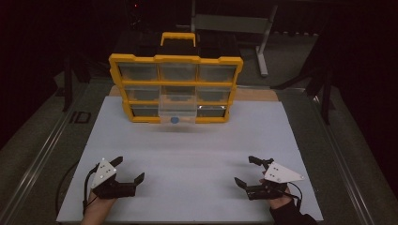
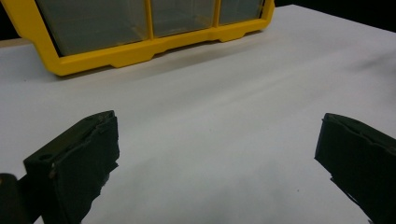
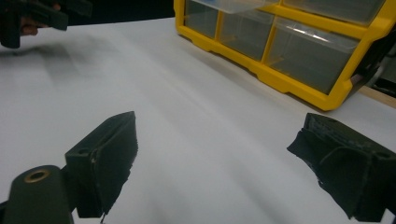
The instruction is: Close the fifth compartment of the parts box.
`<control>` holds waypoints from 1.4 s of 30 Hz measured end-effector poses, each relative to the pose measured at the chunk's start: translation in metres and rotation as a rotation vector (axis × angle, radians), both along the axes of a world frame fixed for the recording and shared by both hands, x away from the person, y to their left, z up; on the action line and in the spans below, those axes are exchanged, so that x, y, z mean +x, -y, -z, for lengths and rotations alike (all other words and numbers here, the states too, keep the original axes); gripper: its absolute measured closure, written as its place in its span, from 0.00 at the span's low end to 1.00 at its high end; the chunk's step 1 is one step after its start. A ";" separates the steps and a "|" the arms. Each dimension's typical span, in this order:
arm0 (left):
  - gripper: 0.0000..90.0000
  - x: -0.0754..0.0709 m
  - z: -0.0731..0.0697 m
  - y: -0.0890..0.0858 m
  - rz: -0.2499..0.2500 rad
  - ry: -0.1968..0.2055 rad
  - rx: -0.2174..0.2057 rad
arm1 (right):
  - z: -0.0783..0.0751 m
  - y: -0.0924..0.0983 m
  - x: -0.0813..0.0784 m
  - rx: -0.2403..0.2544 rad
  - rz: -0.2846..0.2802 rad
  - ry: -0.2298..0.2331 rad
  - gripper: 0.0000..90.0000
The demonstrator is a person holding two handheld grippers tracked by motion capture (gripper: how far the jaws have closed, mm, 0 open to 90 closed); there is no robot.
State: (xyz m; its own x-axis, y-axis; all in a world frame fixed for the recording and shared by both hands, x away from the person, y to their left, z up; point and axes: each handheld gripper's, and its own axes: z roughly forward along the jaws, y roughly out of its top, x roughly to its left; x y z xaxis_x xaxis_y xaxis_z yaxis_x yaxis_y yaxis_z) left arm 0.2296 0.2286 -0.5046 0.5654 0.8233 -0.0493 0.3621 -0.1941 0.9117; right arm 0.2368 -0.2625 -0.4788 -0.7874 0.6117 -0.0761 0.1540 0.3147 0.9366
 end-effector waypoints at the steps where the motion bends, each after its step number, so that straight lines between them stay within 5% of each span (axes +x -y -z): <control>1: 0.00 0.000 0.000 0.000 0.001 0.001 0.000 | -0.003 -0.001 -0.001 0.000 0.013 0.004 0.13; 10: 0.00 0.000 0.000 0.000 0.007 0.000 -0.003 | -0.029 -0.011 -0.007 0.046 0.071 -0.006 0.12; 16: 0.00 -0.001 -0.001 -0.001 0.005 0.003 -0.009 | -0.043 -0.024 -0.008 0.007 0.135 0.002 0.11; 31: 0.00 -0.001 -0.001 -0.001 0.012 0.000 -0.014 | -0.072 -0.069 0.003 -0.009 0.112 0.044 0.11; 42: 0.00 -0.001 -0.001 -0.002 0.013 0.001 -0.022 | -0.090 -0.110 0.012 -0.020 0.149 0.112 0.11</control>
State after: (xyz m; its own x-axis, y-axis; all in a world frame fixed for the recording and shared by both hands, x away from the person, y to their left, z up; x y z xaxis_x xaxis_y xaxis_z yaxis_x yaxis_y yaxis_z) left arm 0.2286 0.2303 -0.5035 0.5758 0.8149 -0.0665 0.3586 -0.1787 0.9162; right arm 0.2490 -0.1524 -0.3890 -0.6742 0.7184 -0.1715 0.0952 0.3147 0.9444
